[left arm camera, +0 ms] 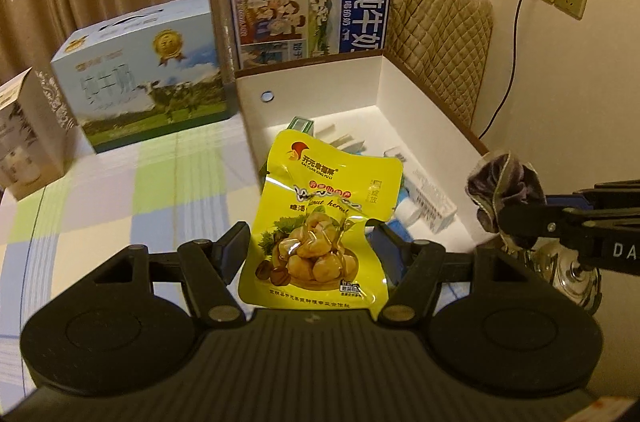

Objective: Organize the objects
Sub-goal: 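Carry the snack packet and scrunchie into the open box and release both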

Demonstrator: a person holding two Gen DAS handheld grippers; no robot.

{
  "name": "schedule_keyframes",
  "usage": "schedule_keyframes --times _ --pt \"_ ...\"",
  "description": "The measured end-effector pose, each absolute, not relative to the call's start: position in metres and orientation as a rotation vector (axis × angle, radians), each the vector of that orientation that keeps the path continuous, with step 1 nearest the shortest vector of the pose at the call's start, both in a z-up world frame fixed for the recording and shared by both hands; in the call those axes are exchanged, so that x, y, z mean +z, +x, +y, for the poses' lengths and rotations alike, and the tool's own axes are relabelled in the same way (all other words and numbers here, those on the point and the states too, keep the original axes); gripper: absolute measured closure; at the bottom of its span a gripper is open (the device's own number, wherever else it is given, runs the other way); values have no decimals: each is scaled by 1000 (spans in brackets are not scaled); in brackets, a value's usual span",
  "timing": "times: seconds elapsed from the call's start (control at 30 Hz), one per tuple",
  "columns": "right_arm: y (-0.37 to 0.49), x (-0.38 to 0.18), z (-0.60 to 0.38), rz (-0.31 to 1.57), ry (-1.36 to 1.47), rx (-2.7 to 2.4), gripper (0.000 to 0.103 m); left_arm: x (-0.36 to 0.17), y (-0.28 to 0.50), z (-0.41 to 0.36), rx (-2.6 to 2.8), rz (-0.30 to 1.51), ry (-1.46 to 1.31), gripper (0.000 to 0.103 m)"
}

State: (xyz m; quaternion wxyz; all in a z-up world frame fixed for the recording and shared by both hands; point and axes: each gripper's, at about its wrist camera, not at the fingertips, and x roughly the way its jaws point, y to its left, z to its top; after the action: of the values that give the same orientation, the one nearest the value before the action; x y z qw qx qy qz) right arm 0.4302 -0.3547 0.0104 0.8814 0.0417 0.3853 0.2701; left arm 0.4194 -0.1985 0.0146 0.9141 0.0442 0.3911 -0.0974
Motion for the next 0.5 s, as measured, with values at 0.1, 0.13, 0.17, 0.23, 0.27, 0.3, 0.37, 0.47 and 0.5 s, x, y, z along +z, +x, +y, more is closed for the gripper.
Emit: schedule_keyframes --times 0.1,0.13,0.17,0.23,0.27,0.3,0.37,0.47,0.5 --pt "451 5 -356 812 77 554 88 10 441 -210 -199 817 100 39" --pt "458 4 -356 814 71 550 88 8 448 -214 -196 822 103 39" --pt "465 2 -356 814 67 549 88 6 455 -217 -192 826 103 39" --pt "477 0 -355 817 62 545 88 3 470 -222 -194 835 94 39" --pt "485 -2 -355 818 59 543 88 2 475 -224 -194 839 90 39" --pt "490 -3 -355 821 57 540 88 1 481 -227 -194 844 89 39" --pt "504 -7 -354 828 53 534 88 -3 492 -231 -193 849 94 39" --pt "526 -14 -352 844 53 520 88 -9 510 -237 -193 859 97 39" --pt "533 -16 -352 847 53 518 88 -10 516 -239 -194 863 94 39"
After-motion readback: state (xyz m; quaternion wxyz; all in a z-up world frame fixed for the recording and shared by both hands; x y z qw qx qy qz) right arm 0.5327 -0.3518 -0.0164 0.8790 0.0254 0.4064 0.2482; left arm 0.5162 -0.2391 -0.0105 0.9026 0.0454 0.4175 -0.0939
